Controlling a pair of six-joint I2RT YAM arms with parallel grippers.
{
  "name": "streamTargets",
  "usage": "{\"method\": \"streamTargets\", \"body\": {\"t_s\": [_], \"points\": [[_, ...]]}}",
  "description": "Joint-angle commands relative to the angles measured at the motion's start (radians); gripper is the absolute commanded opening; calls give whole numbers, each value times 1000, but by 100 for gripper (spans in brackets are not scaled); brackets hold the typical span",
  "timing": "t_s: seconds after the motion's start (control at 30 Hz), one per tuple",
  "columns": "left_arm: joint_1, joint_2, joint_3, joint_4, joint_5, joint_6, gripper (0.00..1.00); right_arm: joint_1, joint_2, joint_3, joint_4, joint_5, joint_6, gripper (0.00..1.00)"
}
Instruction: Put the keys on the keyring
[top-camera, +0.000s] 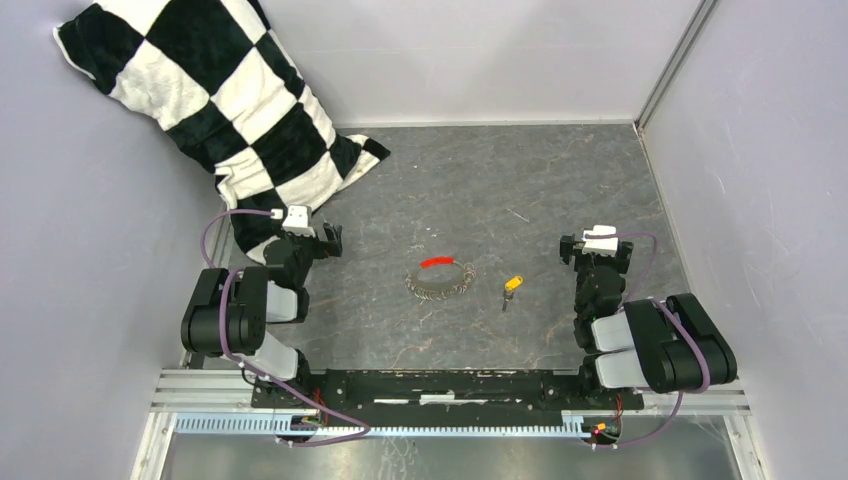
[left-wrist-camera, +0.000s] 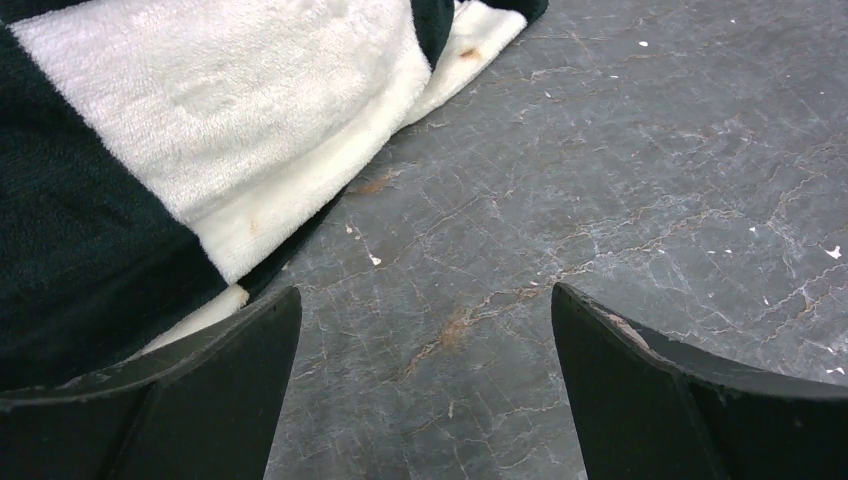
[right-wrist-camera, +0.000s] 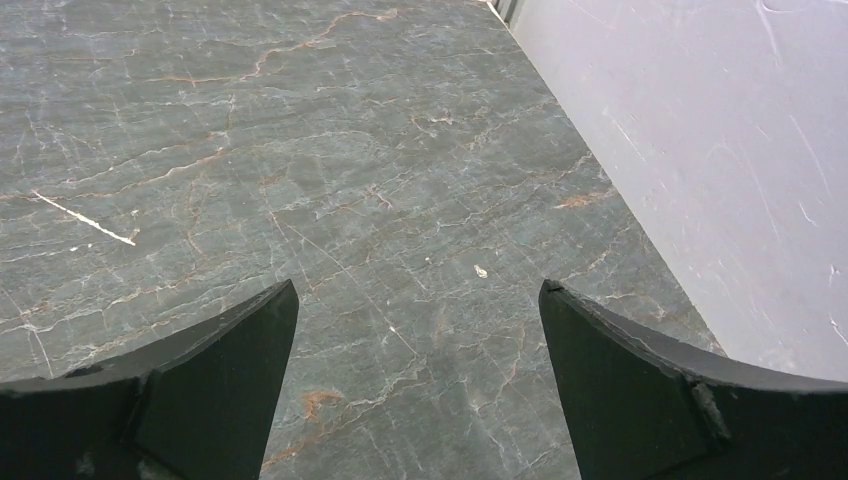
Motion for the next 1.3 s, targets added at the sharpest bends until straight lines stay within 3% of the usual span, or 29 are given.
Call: {"method": "streamTargets", "body": {"t_s": [0.0, 0.17, 0.23, 0.3, 0.37, 0.43, 0.5, 0.53, 0.6, 0.77, 0.97, 1.13, 1.27], "points": [[-3, -10, -2, 32, -13, 3, 100, -3, 1, -90, 34, -9, -7, 98], [-3, -16, -5, 33, -14, 3, 100, -3, -2, -92, 40, -5, -6, 98], [3, -48, 9, -12, -15, -2, 100, -3, -45, -76, -8, 79, 25, 98], [5, -120, 98, -233, -16, -5, 100, -4, -113, 17, -241, 137, 60, 98], [5, -173, 234, -504, 6, 27, 100, 6, -173, 94, -392, 52, 21, 98], [5, -193, 360, -732, 29, 47, 100, 12, -251, 153, -541, -34, 123, 98], [5, -199, 460, -904, 69, 54, 100, 12, -308, 142, -530, -129, 306, 98], [4, -200, 502, -971, 105, 69, 100, 10, -328, 133, -535, -128, 493, 98], [4, -202, 581, -1118, 206, 122, 100, 2, -353, 158, -655, -147, 685, 98], [-16, -190, 733, -1392, 333, 232, 100, 48, -308, 176, -656, -416, 553, 98], [-158, -158, 823, -1553, 277, 285, 100, 315, -276, 304, -855, -340, 355, 98], [-229, -94, 906, -1698, 307, 342, 100, 331, -112, 440, -957, -436, 223, 98], [-257, -32, 975, -1798, 346, 382, 100, 331, 30, 535, -982, -600, 111, 88]]}}
